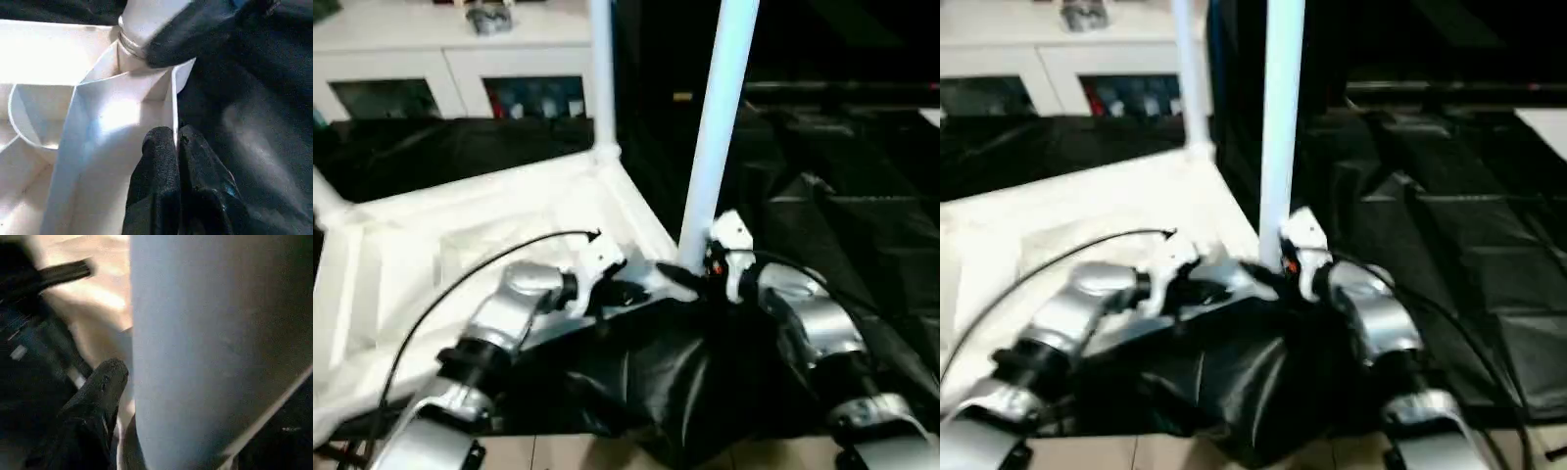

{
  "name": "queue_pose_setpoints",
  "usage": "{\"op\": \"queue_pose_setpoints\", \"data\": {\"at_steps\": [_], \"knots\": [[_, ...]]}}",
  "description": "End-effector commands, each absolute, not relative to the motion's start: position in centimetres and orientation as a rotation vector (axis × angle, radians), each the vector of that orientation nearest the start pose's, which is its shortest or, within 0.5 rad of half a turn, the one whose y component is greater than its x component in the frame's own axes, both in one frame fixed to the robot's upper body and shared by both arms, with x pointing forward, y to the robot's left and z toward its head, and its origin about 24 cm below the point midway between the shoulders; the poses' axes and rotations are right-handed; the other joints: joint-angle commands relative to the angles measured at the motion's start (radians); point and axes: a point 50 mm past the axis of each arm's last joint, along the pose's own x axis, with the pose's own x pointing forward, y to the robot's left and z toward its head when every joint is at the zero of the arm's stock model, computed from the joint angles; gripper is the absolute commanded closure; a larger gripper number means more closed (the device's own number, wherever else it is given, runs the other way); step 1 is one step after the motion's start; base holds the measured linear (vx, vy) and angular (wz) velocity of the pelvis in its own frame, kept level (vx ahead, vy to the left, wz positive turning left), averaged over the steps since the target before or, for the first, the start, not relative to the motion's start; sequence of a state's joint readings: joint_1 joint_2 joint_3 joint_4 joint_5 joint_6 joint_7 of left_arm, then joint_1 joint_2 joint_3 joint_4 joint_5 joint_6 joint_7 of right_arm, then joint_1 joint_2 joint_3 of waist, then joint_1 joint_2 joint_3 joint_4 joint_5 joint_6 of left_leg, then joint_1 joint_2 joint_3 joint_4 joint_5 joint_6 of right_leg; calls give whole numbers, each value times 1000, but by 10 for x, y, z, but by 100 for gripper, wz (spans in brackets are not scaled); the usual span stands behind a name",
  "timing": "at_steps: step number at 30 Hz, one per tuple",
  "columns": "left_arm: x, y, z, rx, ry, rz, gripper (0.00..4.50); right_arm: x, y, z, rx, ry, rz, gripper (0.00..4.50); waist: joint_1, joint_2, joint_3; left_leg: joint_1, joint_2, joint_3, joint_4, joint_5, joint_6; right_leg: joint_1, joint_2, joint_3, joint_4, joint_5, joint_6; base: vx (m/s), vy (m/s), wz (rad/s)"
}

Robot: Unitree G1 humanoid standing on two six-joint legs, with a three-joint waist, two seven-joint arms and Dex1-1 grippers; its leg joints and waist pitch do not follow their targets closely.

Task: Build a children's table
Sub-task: Rotate leg to tighten

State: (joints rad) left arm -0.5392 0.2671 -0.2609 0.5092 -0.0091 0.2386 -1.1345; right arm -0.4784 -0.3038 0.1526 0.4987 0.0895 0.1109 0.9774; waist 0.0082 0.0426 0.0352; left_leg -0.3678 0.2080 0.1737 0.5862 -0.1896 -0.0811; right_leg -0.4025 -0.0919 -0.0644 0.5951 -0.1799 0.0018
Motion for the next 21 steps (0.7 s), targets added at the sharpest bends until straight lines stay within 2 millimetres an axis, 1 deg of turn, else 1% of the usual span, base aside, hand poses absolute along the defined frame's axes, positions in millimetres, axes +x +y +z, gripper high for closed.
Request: {"op": "queue_pose_setpoints", "data": {"at_steps": [1,4,6,7,8,9,10,12,17,21], "knots": [[302,83,58,232,355,-1452,450,299,-117,38,-210,333,1242,132,3,-12,-55,4,18,7,-63,-189,110,53,-37,33,-64,-143,-278,0,0,0],[300,93,58,247,375,-1483,450,291,-127,39,-251,366,1337,132,9,-11,-53,6,18,6,-65,-216,94,54,-36,32,-66,-190,-268,0,0,0],[298,97,57,252,389,-1500,450,288,-131,39,-255,378,1365,132,12,-12,-52,6,19,6,-66,-222,90,52,-36,34,-67,-197,-263,0,0,0],[298,99,57,252,396,-1507,450,288,-131,39,-254,381,1373,148,15,-12,-53,7,19,6,-66,-221,88,51,-37,34,-67,-199,-261,0,0,0],[296,101,56,253,402,-1520,450,287,-132,40,-247,387,1382,158,19,-13,-53,8,19,7,-66,-216,86,51,-37,35,-67,-197,-260,0,0,0],[295,102,56,254,406,-1529,450,286,-133,40,-241,390,1387,158,21,-12,-54,8,19,7,-65,-210,86,50,-37,35,-66,-192,-261,0,0,0],[295,102,56,254,406,-1529,450,286,-133,40,-241,390,1387,158,22,-12,-55,6,19,6,-66,-195,86,52,-36,35,-63,-171,-265,0,0,0],[294,104,57,254,409,-1539,450,286,-134,40,-239,392,1395,190,23,-12,-55,6,19,6,-65,-186,88,52,-36,34,-60,-151,-269,0,0,0],[292,106,55,252,419,-1553,450,283,-133,40,-227,397,1417,196,24,-12,-56,6,18,7,-64,-181,88,53,-36,34,-60,-147,-270,0,0,0],[292,103,55,244,406,-1527,450,285,-129,39,-176,379,1376,202,24,-12,-56,6,18,6,-64,-181,86,54,-36,34,-59,-146,-271,0,0,0]]}}
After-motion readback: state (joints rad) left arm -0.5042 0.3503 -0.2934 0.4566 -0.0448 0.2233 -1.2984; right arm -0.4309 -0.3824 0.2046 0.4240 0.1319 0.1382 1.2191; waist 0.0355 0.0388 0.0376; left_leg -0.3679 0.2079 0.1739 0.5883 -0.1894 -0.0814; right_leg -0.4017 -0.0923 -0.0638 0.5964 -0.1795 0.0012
